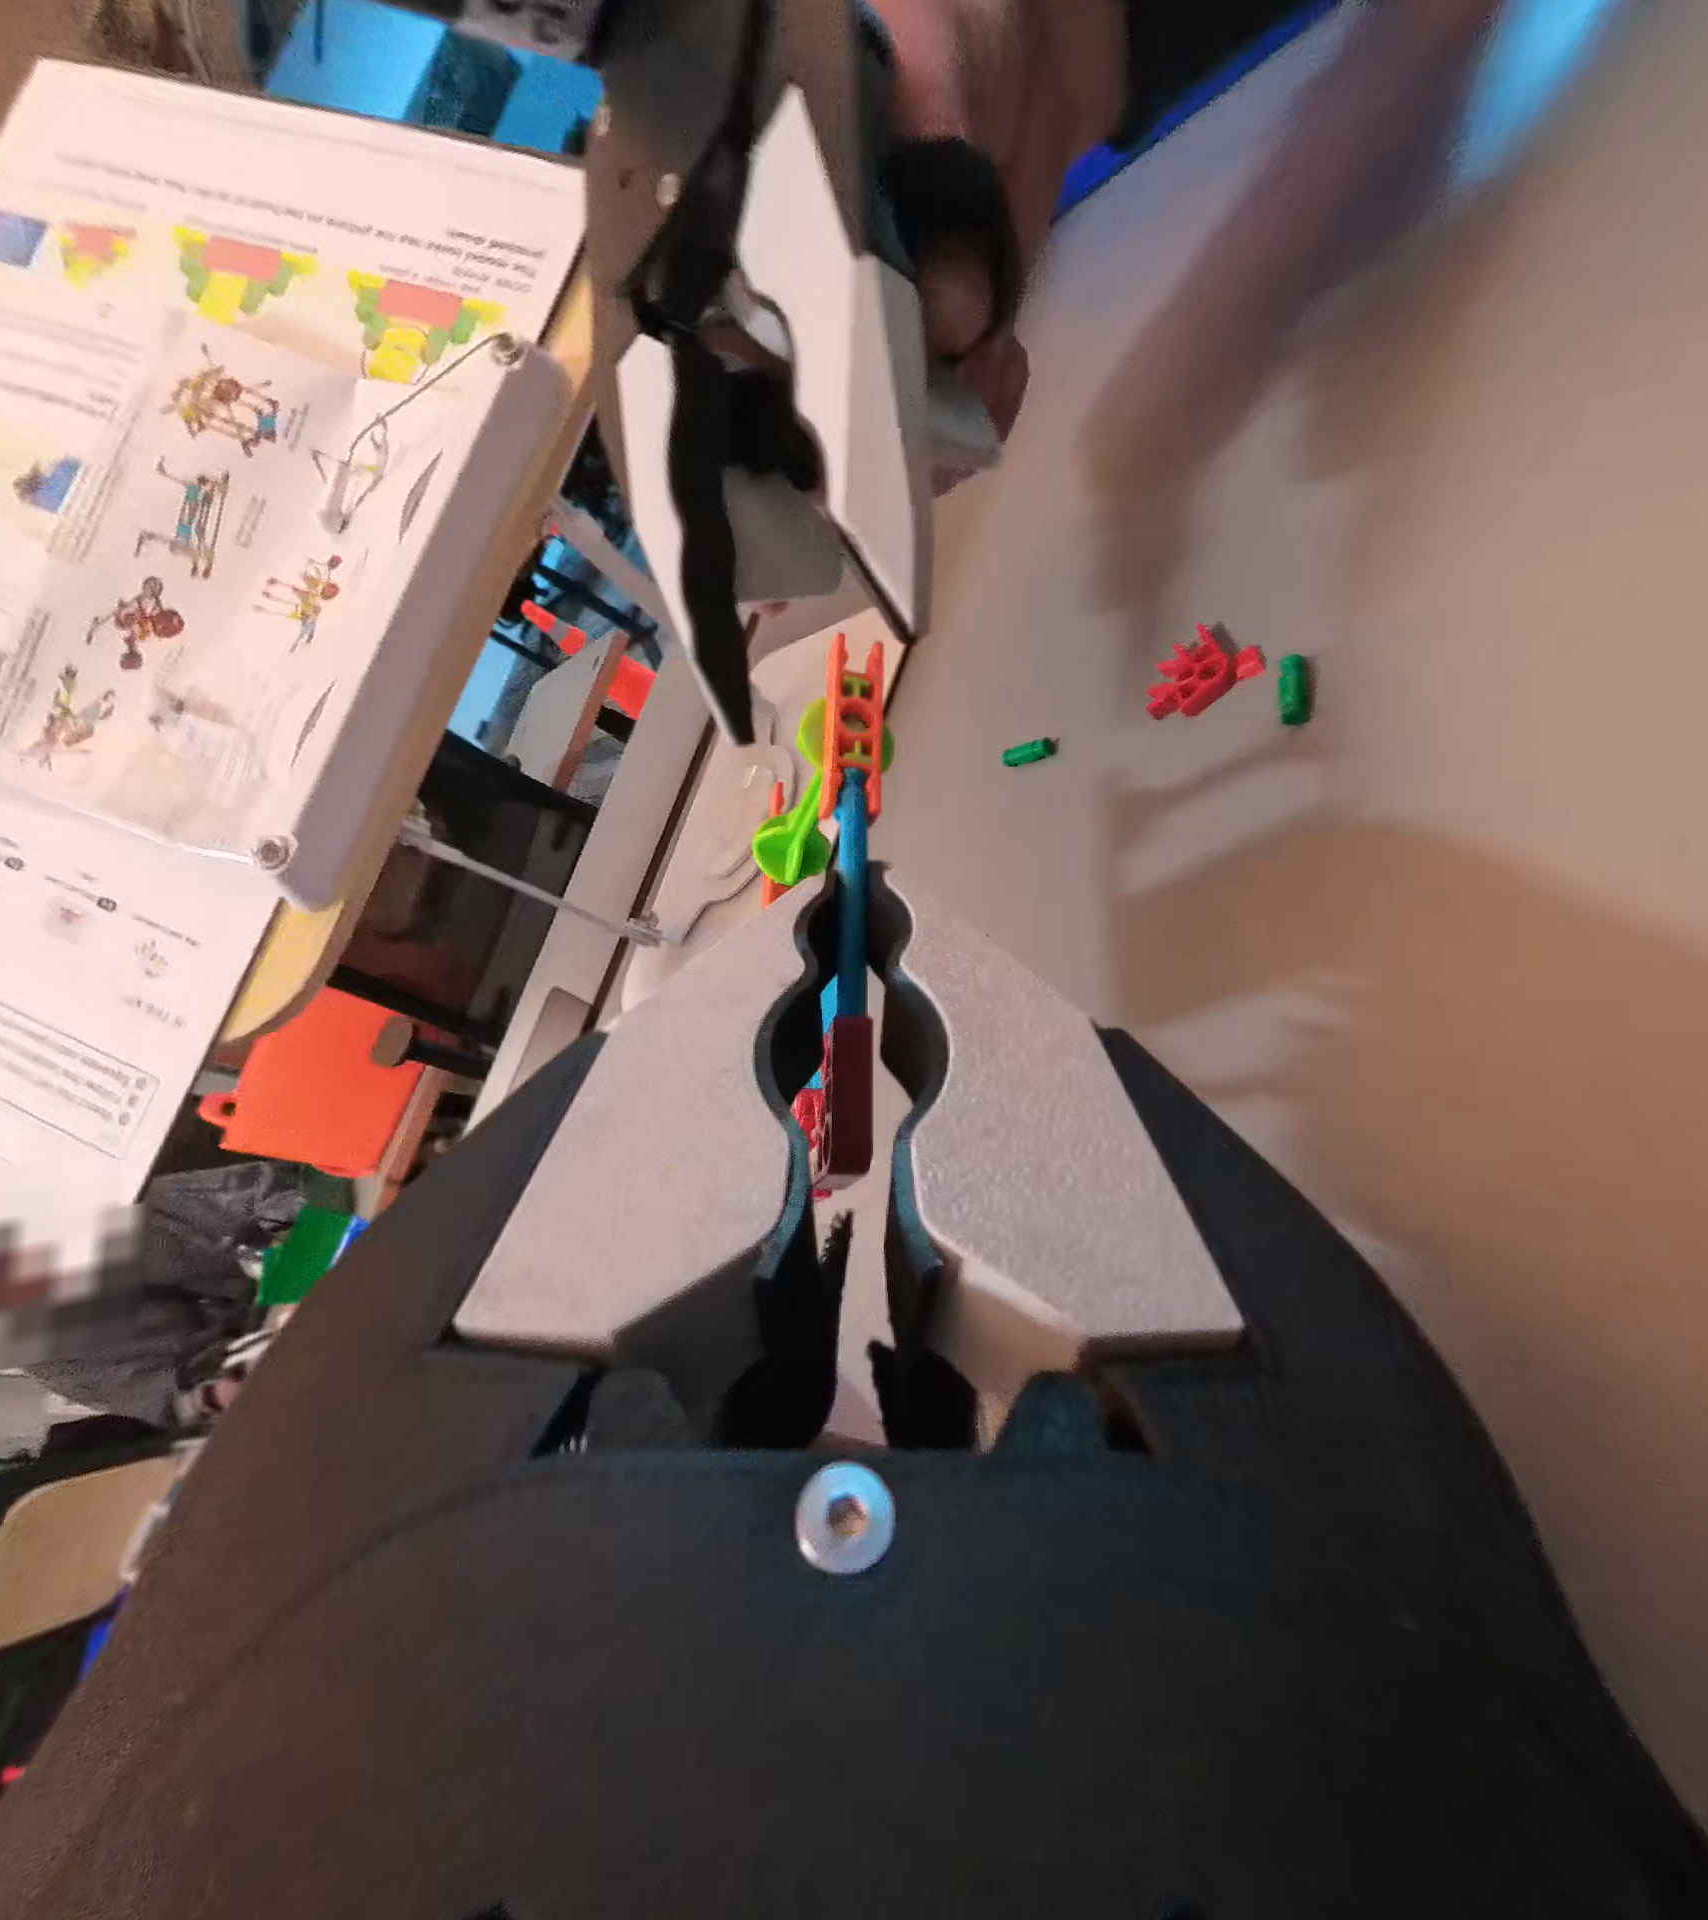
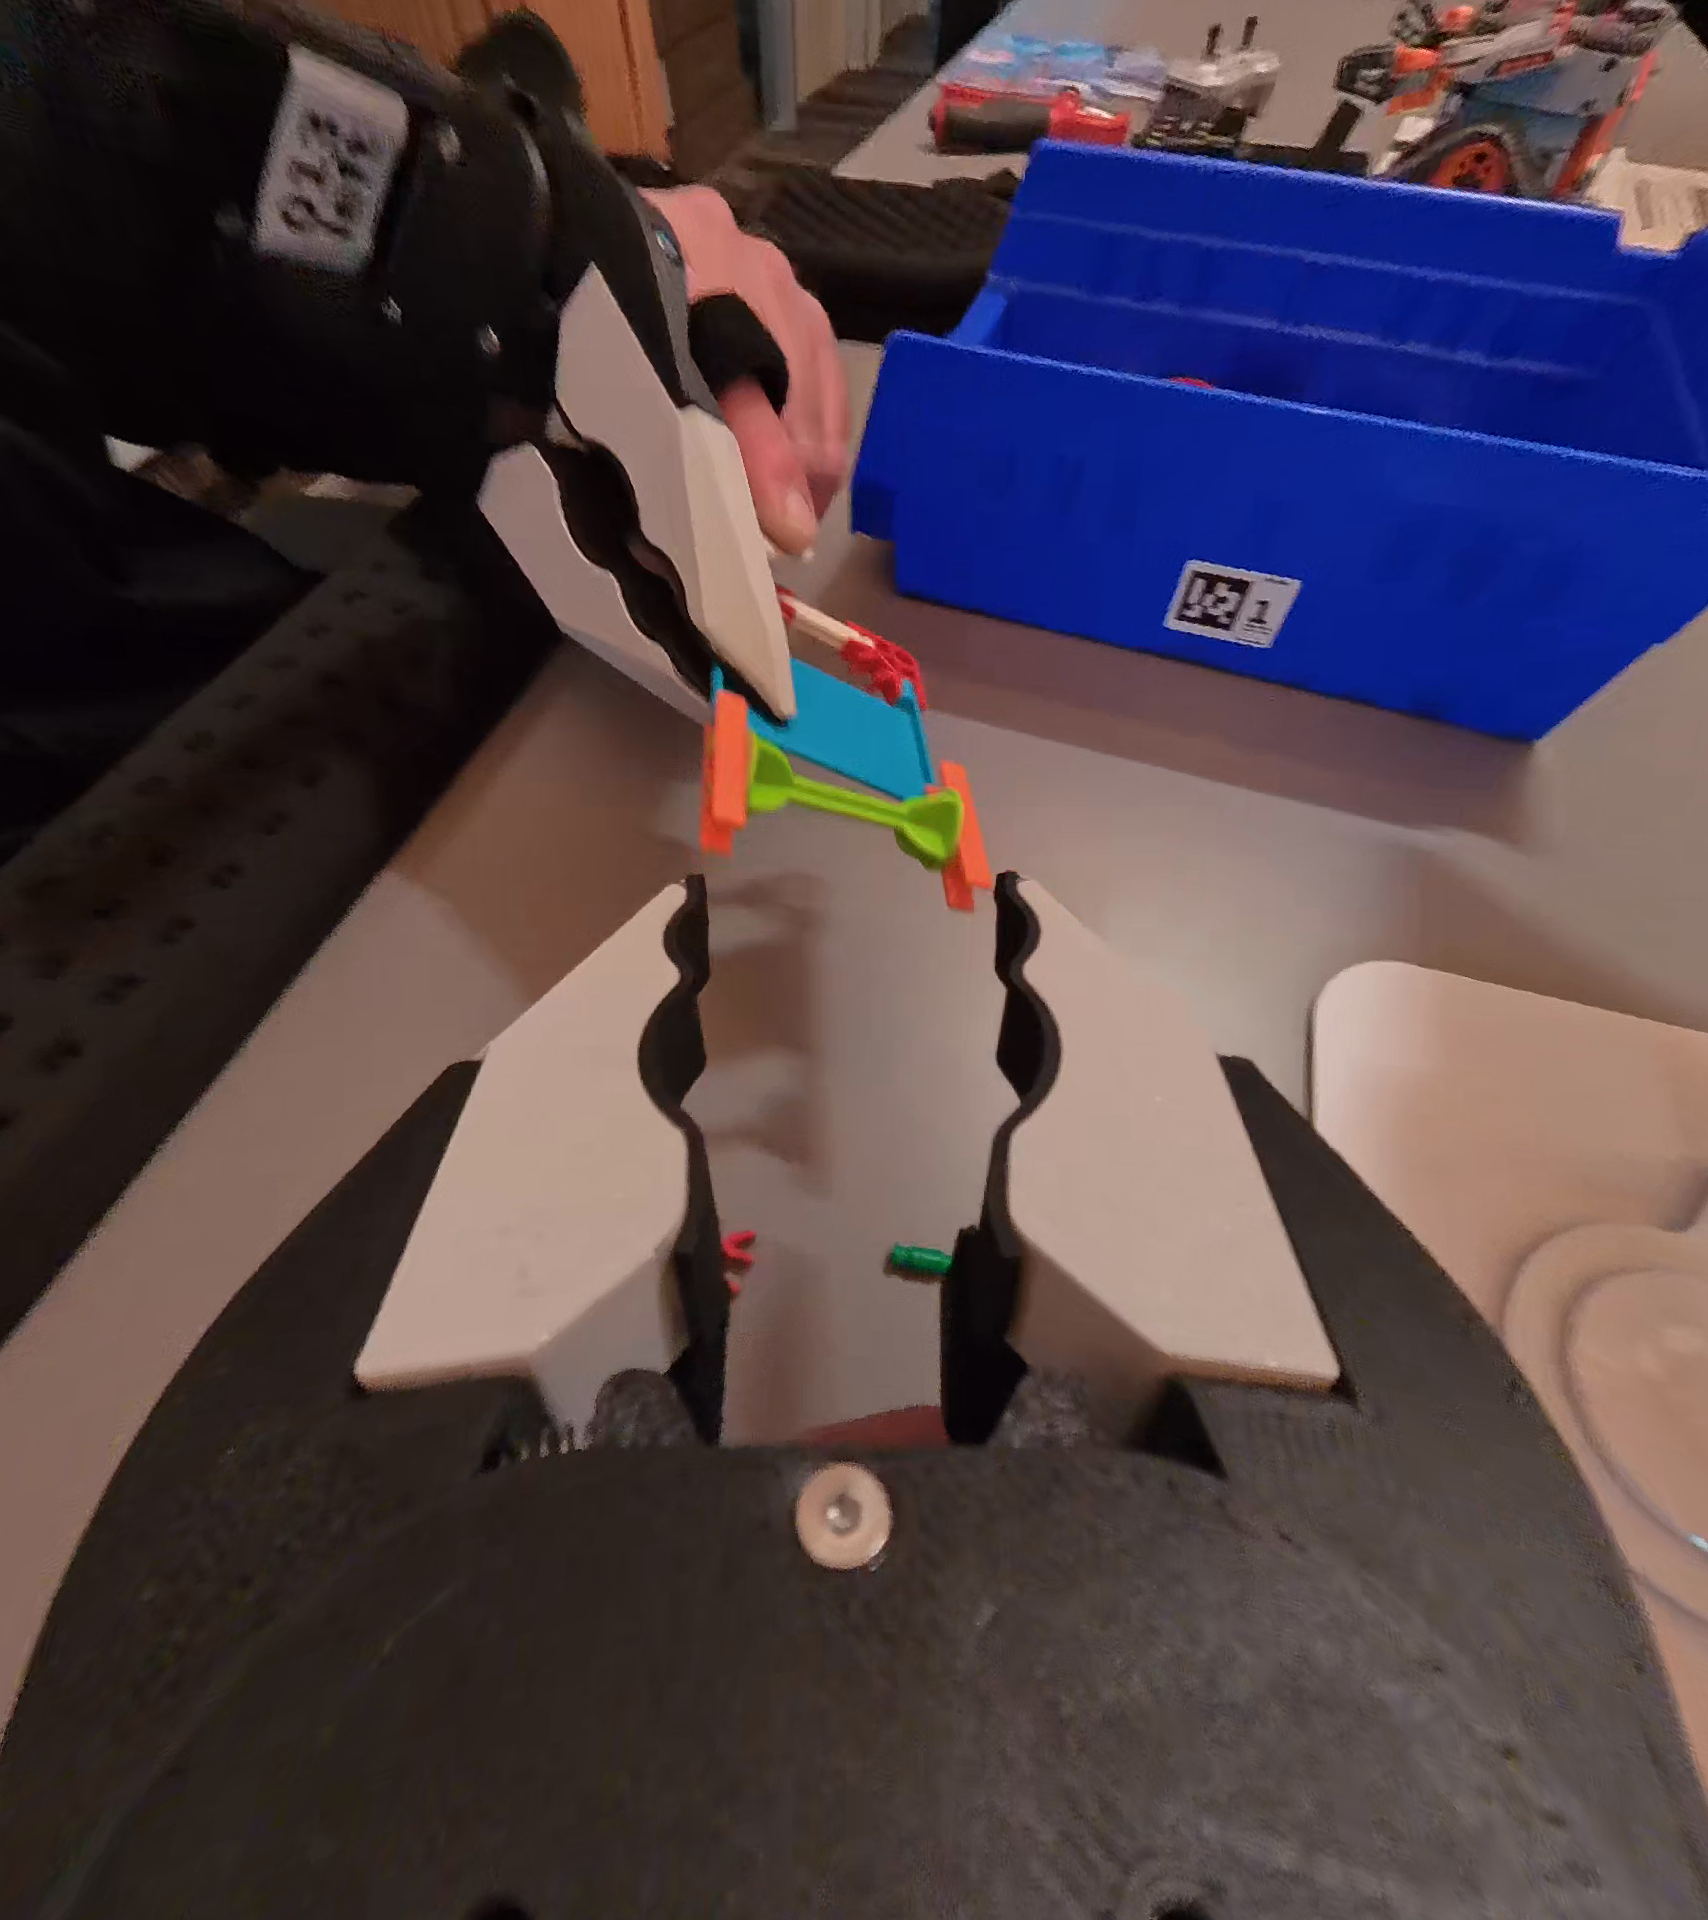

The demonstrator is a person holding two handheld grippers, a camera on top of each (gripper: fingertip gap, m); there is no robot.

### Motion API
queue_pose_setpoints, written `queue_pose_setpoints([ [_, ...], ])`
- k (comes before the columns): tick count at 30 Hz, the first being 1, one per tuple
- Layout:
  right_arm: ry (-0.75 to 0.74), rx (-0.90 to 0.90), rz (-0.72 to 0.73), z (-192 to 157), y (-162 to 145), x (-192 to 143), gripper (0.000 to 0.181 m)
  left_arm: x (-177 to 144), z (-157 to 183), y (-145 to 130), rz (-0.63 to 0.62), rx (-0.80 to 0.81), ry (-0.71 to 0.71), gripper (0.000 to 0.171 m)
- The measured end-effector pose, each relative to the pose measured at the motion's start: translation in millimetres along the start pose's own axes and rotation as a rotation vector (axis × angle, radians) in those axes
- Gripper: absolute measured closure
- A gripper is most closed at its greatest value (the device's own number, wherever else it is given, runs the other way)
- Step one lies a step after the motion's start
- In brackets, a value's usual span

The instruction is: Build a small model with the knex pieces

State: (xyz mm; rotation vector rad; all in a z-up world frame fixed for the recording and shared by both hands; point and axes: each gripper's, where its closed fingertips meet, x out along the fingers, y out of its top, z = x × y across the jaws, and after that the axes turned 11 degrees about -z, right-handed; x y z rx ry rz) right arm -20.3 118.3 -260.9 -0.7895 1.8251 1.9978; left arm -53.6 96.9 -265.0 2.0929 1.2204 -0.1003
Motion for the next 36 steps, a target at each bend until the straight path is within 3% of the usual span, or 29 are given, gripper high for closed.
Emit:
queue_pose_setpoints([
  [6, -0.283, -0.225, -0.168, 15.2, -8.8, 29.1, 0.138, -6.7, -2.5, 10.2, 0.107, -0.201, -0.134, 0.171],
  [8, -0.323, -0.28, -0.171, 13.3, -5.3, 34.2, 0.154, -6.6, -1.7, 10.9, 0.118, -0.24, -0.167, 0.171],
  [9, -0.328, -0.291, -0.174, 12.7, -5.0, 35.2, 0.163, -7.4, -1.8, 11.8, 0.131, -0.267, -0.185, 0.171],
  [18, -0.235, -0.23, -0.207, 4.8, -9.1, 33.3, 0.167, -7.1, -6.8, 12.1, 0.16, -0.372, -0.218, 0.169],
  [21, -0.196, -0.17, -0.172, 3.7, -5.7, 31.5, 0.167, -6.3, -13.8, 7.1, 0.157, -0.397, -0.184, 0.162],
  [24, -0.169, -0.118, -0.128, 3.9, -0.5, 27.8, 0.167, -3.2, -15.1, -2.4, 0.124, -0.438, -0.186, 0.139],
  [27, -0.149, -0.085, -0.085, 3.9, 5.1, 23.7, 0.167, 0.8, -11.8, -12.7, 0.095, -0.504, -0.231, 0.134],
  [29, -0.126, -0.056, -0.041, 1.9, 12.1, 22.1, 0.167, 2.5, -8.0, -11.1, 0.102, -0.546, -0.29, 0.14],
  [33, -0.095, -0.037, -0.006, -3.5, 18.2, 24.3, 0.167, 6.4, -1.4, -6.2, 0.104, -0.559, -0.334, 0.166],
  [36, -0.085, -0.034, 0.006, -4.6, 19.5, 23.9, 0.167, 4.8, 1.7, -5.2, 0.104, -0.545, -0.345, 0.17],
])
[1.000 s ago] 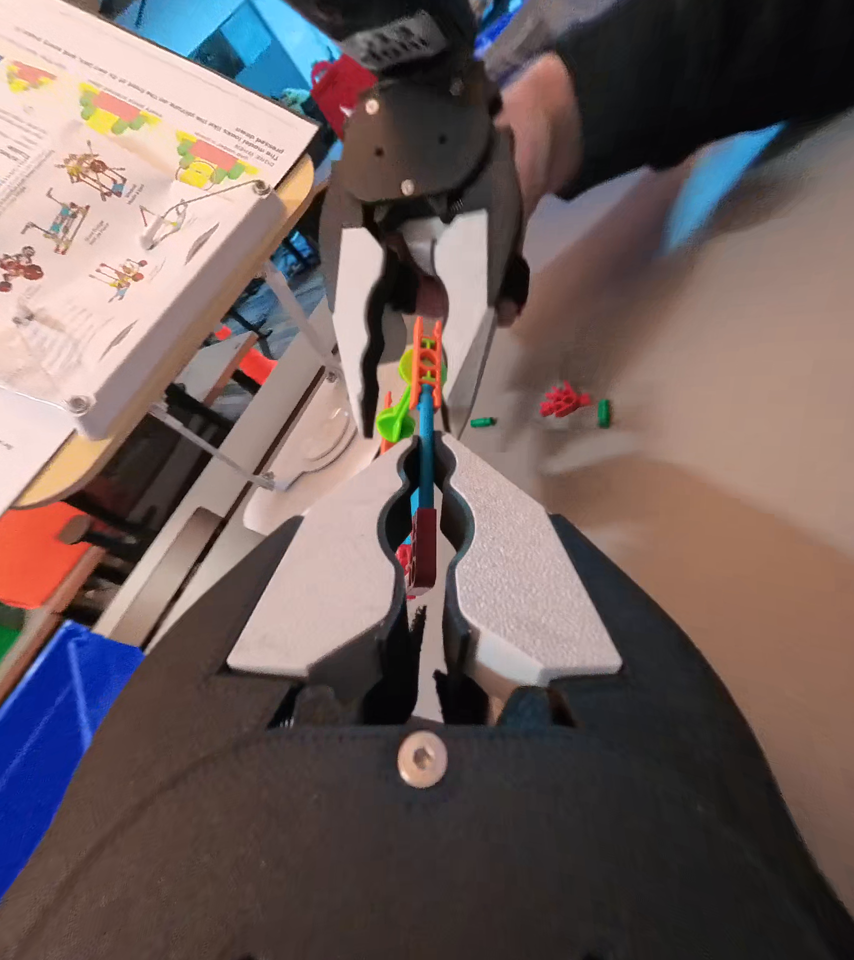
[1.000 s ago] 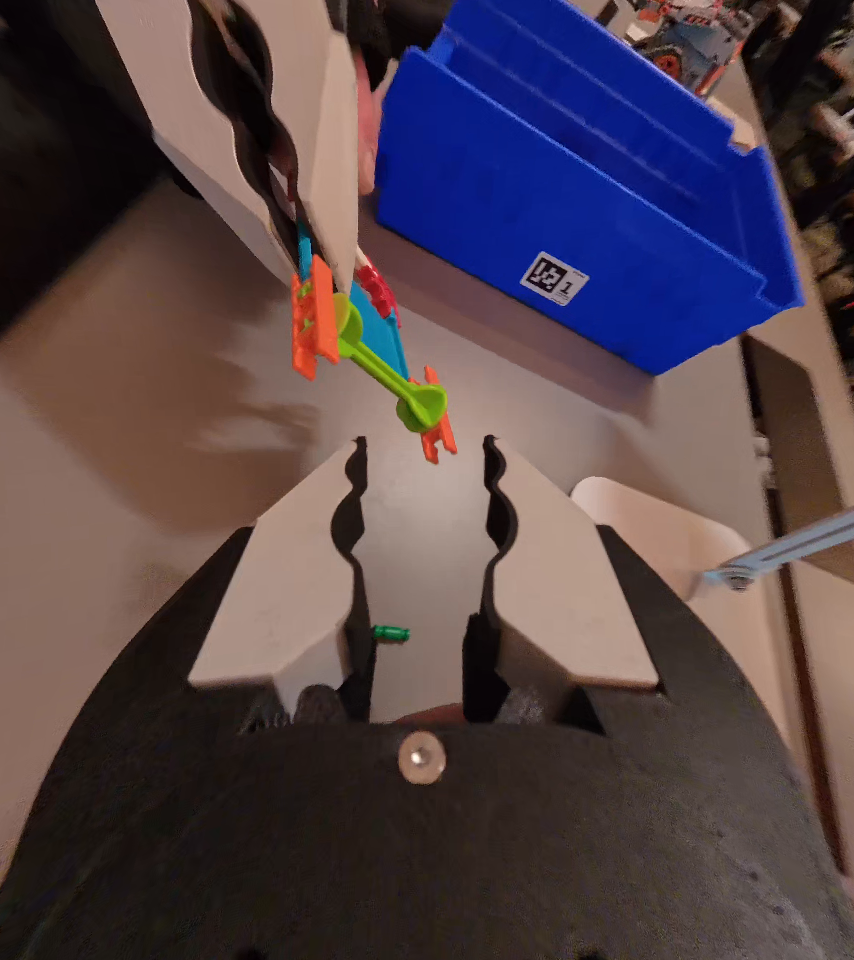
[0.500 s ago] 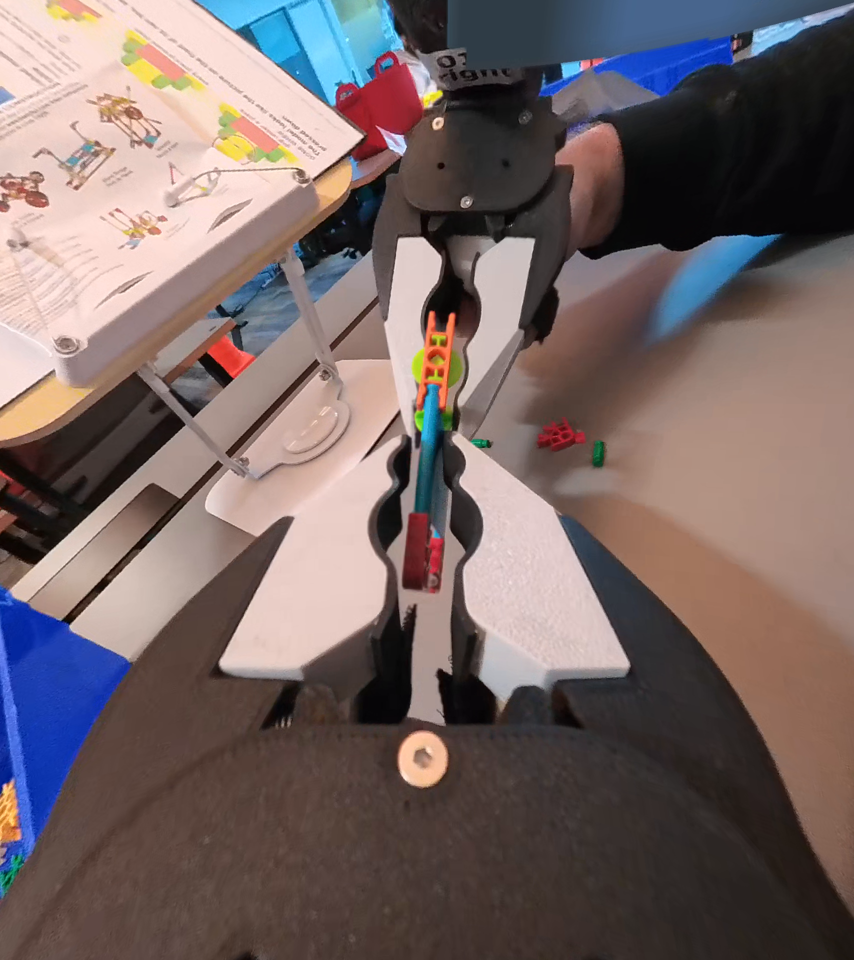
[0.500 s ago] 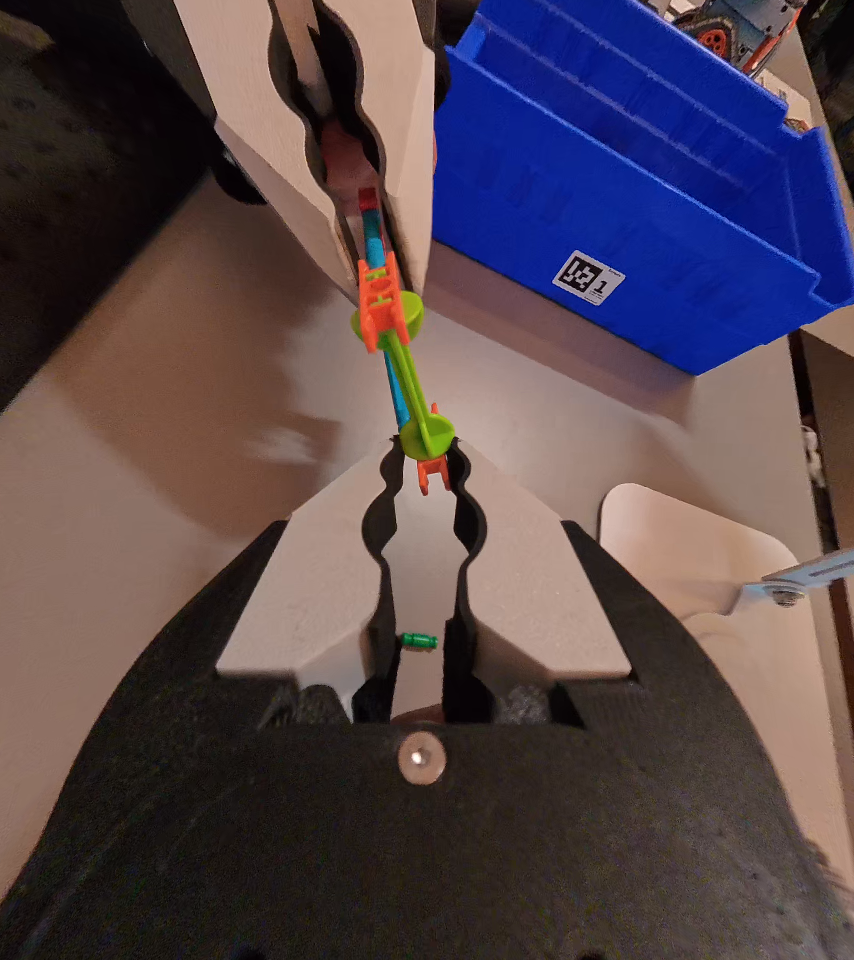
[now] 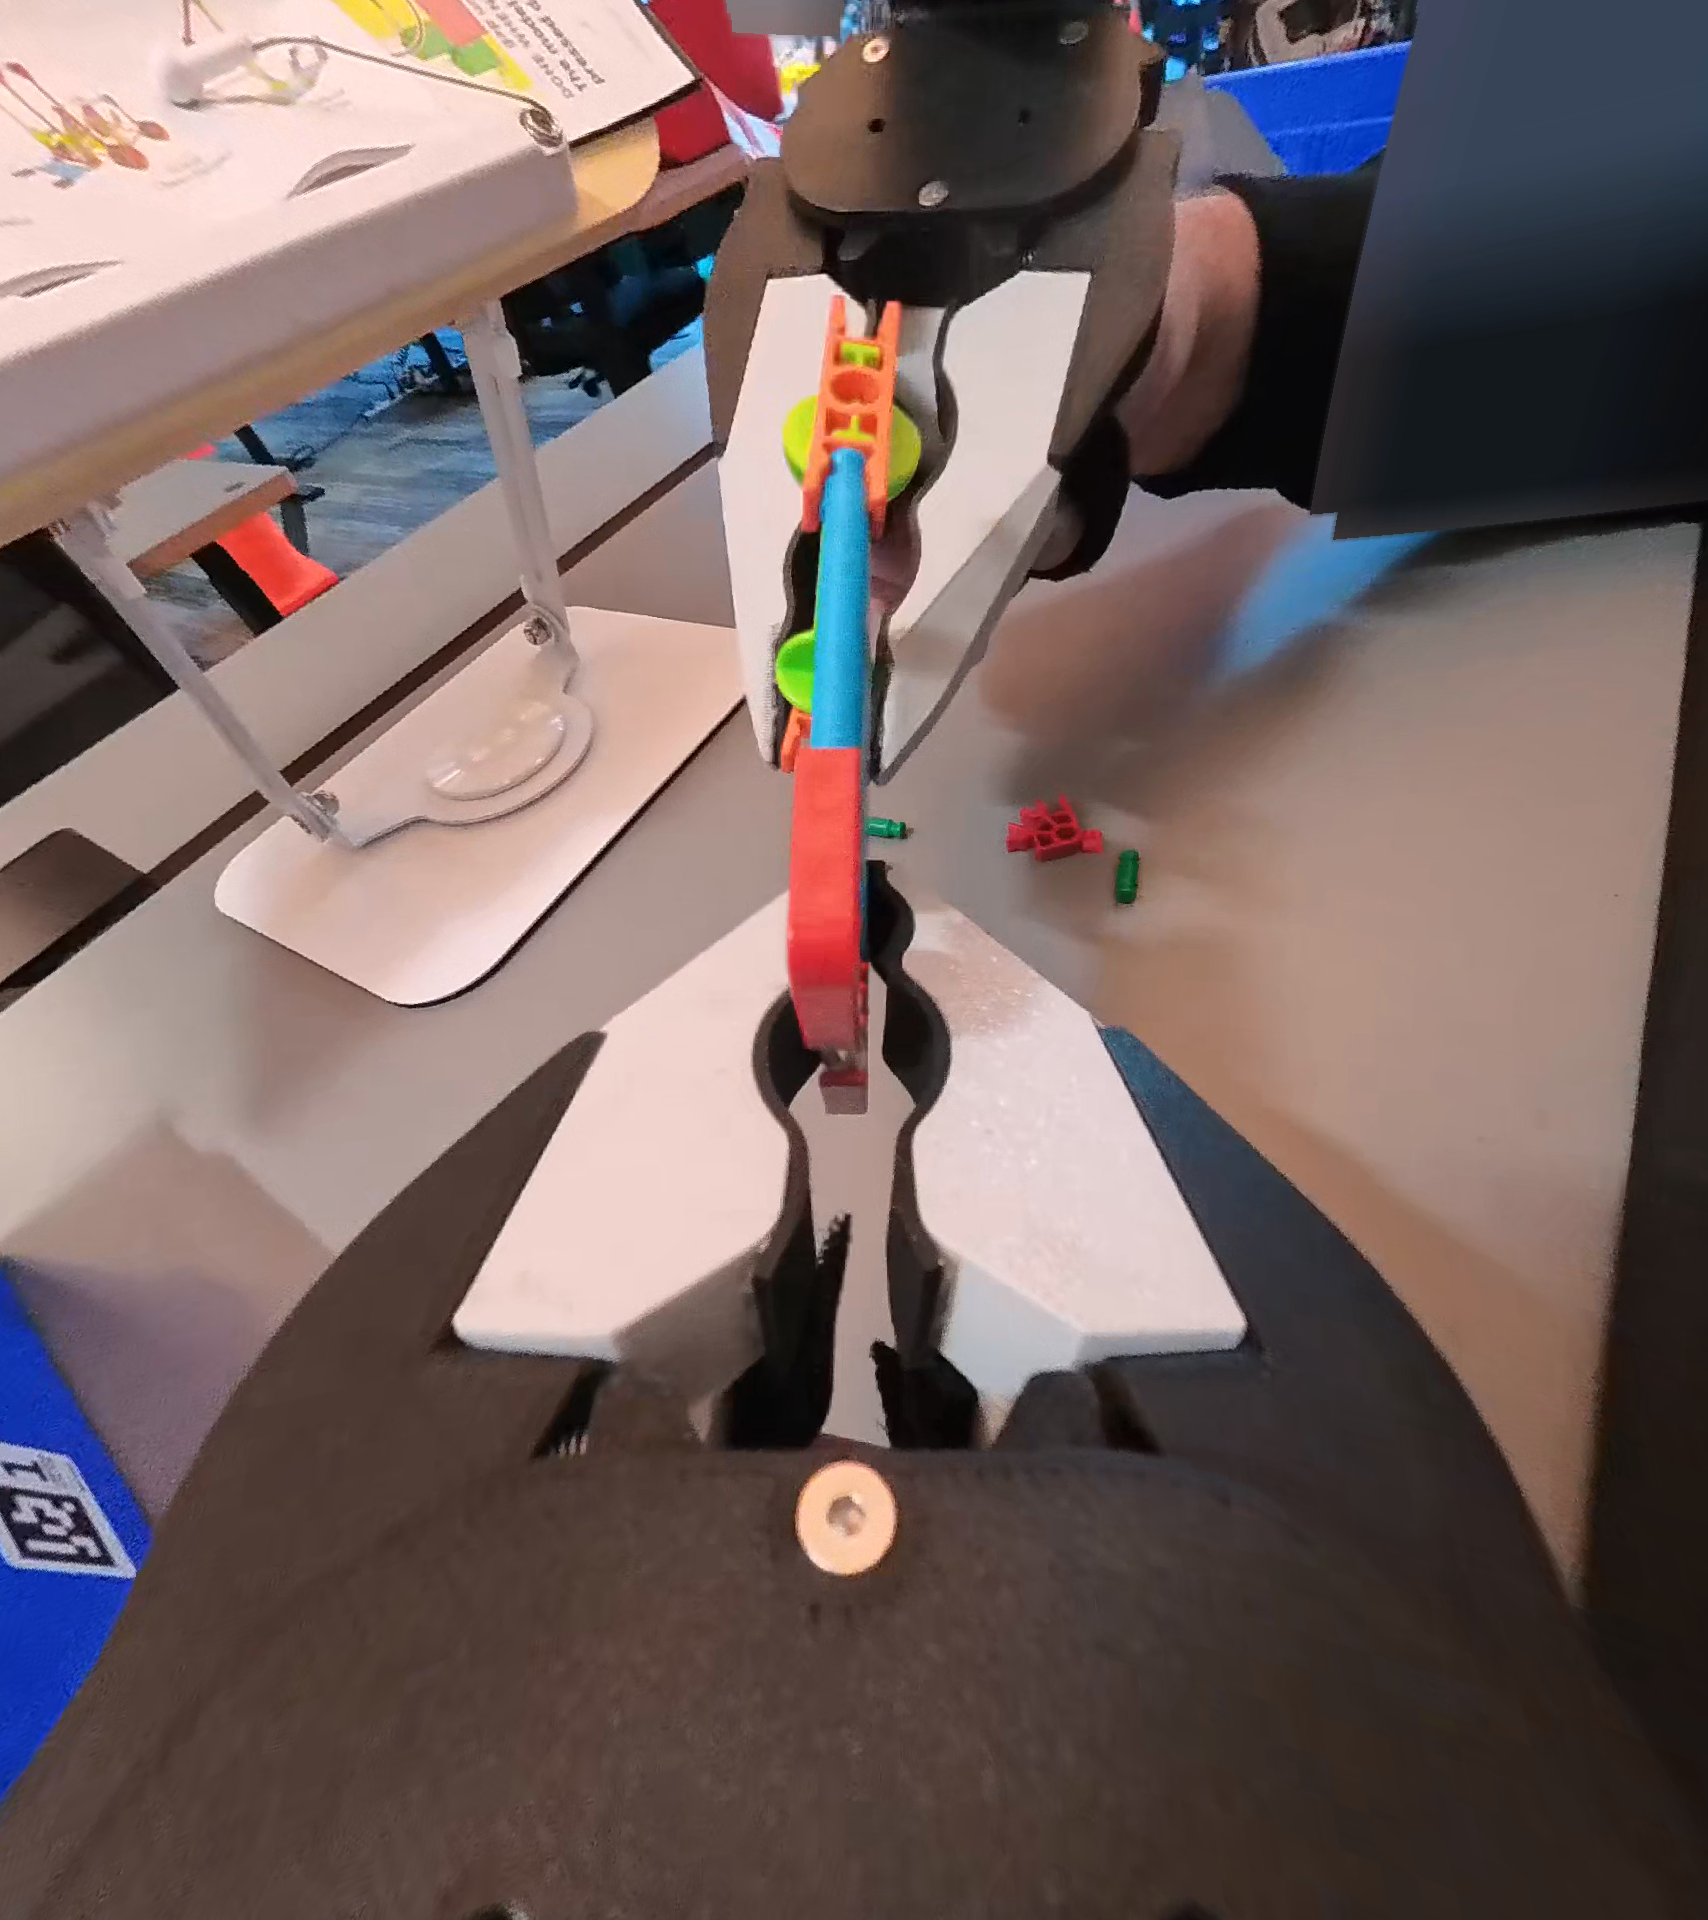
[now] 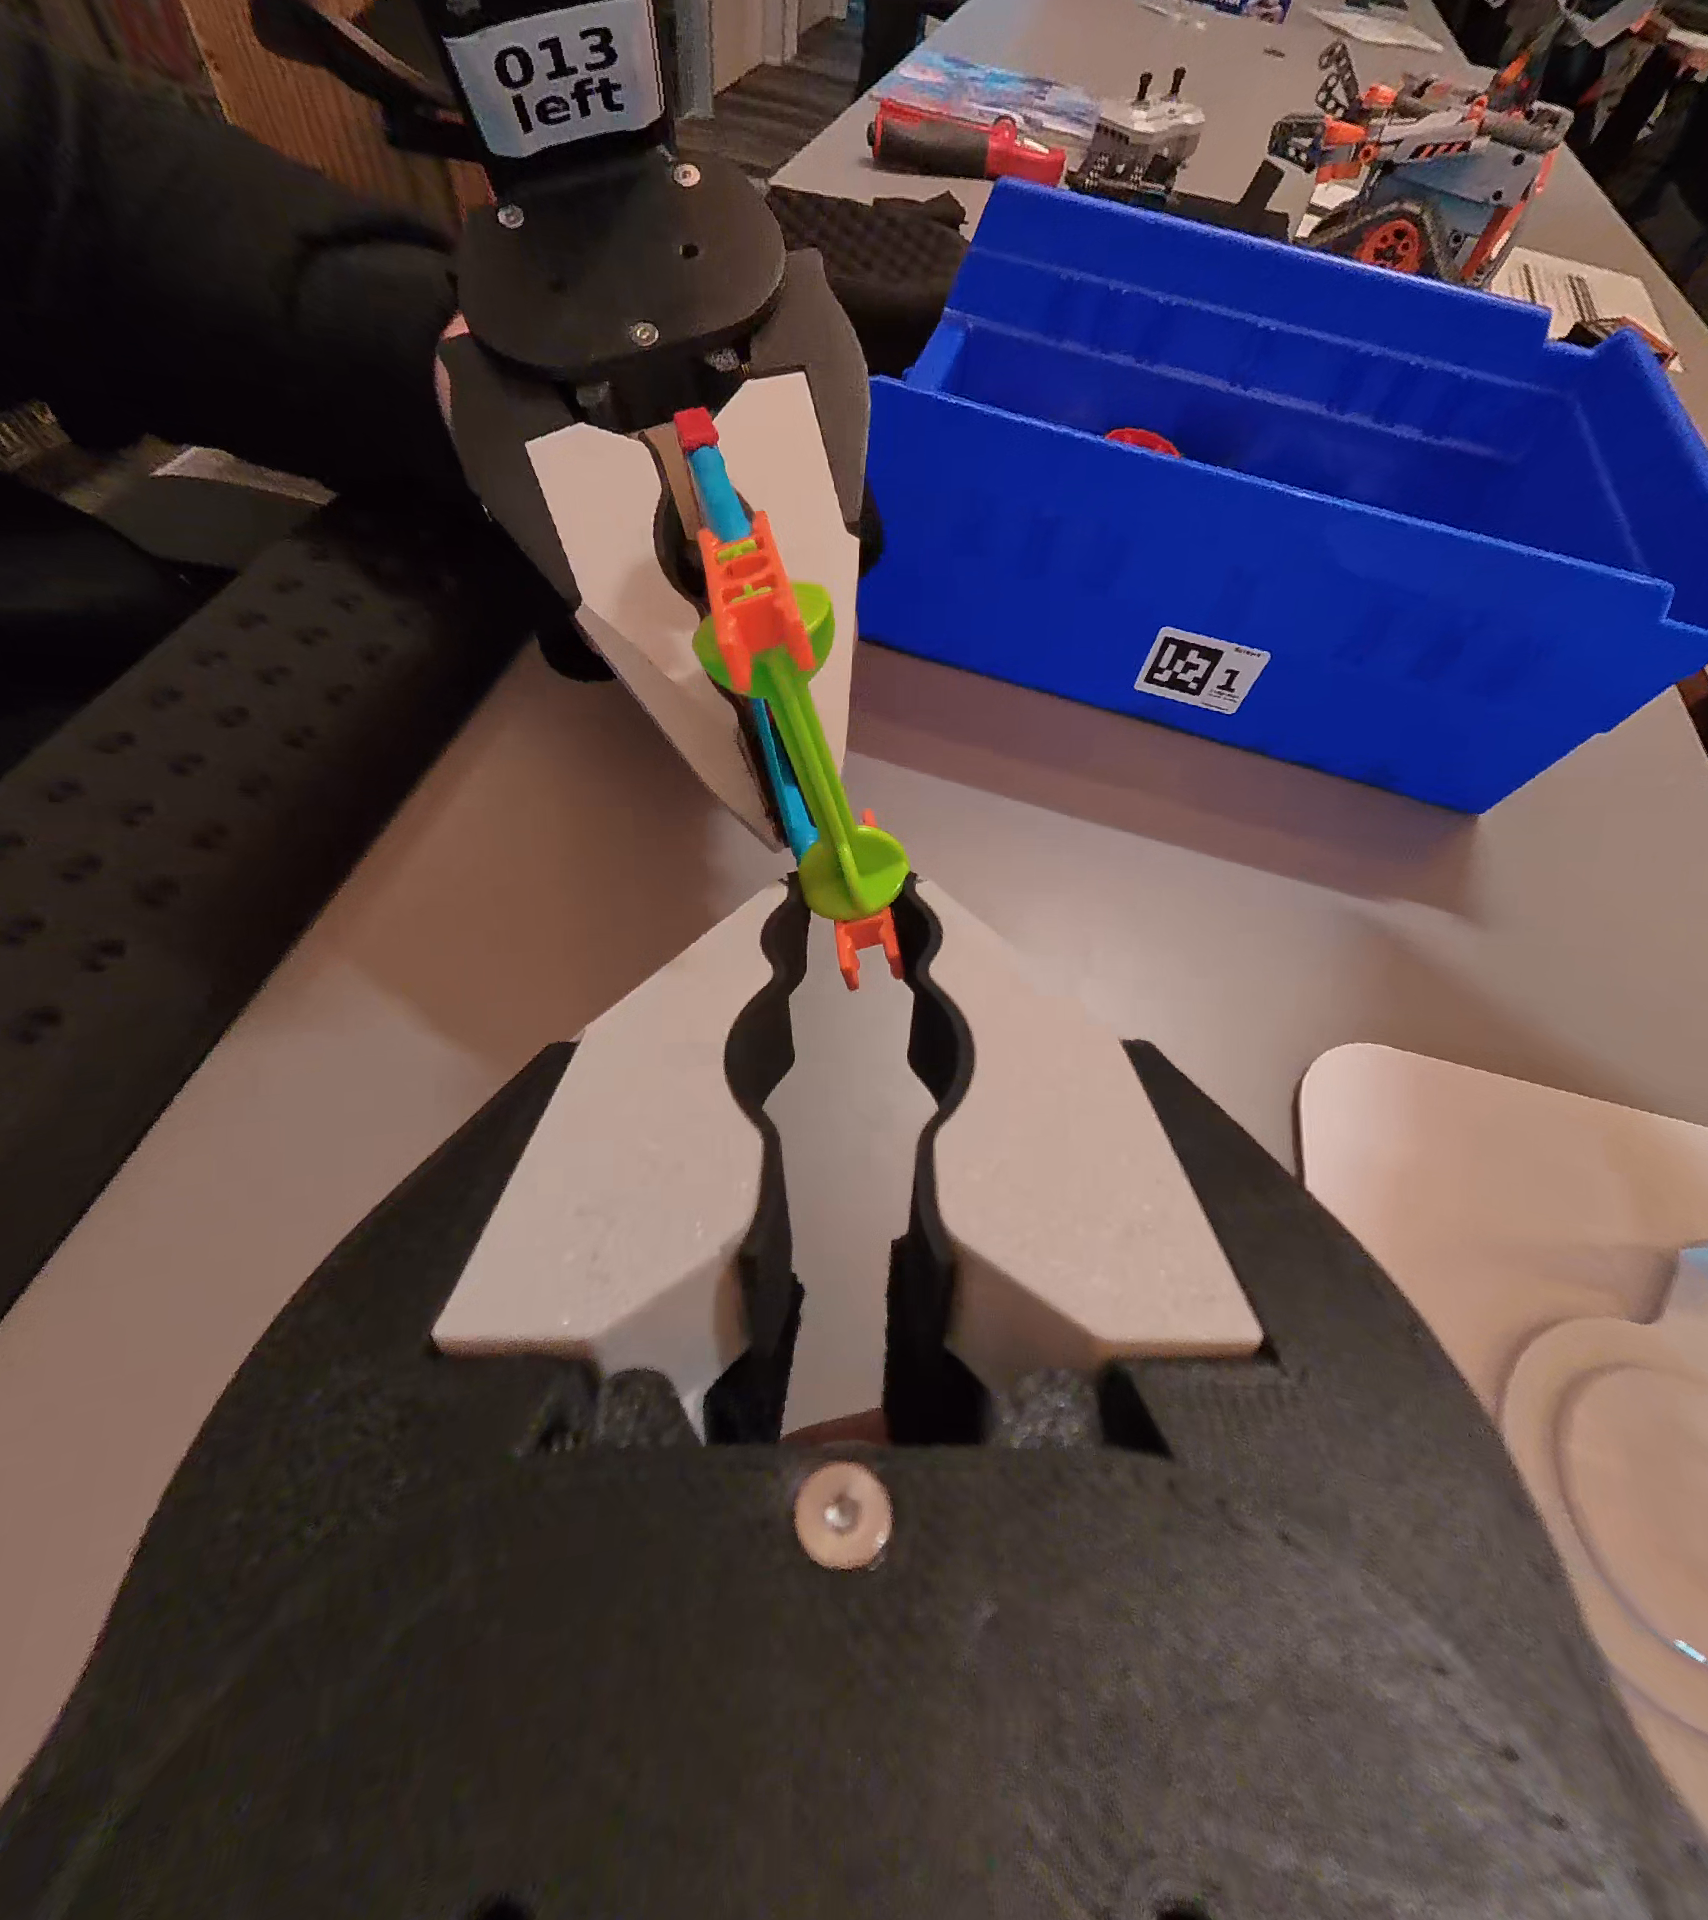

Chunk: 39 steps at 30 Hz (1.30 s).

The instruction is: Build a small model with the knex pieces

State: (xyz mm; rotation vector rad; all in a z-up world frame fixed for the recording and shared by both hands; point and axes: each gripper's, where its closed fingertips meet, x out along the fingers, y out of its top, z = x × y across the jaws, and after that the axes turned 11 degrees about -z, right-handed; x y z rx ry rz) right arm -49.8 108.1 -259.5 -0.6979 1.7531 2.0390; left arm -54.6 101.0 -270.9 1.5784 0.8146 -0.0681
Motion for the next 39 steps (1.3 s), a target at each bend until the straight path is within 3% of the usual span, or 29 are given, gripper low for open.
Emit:
queue_pose_setpoints([
  [11, 0.047, 0.004, 0.046, -7.6, 6.3, -1.1, 0.169, -0.6, 4.7, -2.6, -0.022, 0.006, -0.037, 0.17],
  [28, -0.042, -0.093, -0.075, -4.1, -5.3, 0.2, 0.166, -0.3, 6.8, -2.8, -0.003, 0.008, -0.046, 0.17],
  [31, -0.048, -0.116, -0.031, -3.8, -1.1, -4.7, 0.161, 4.6, 8.4, -15.6, -0.058, -0.039, -0.102, 0.17],
  [35, -0.071, -0.162, -0.129, -4.3, -15.7, 6.0, 0.174, 12.7, 12.3, -30.0, -0.128, -0.049, -0.132, 0.17],
  [39, -0.074, -0.148, -0.187, -1.6, -30.0, 15.1, 0.167, 18.8, 15.0, -42.7, -0.182, -0.079, -0.177, 0.17],
])
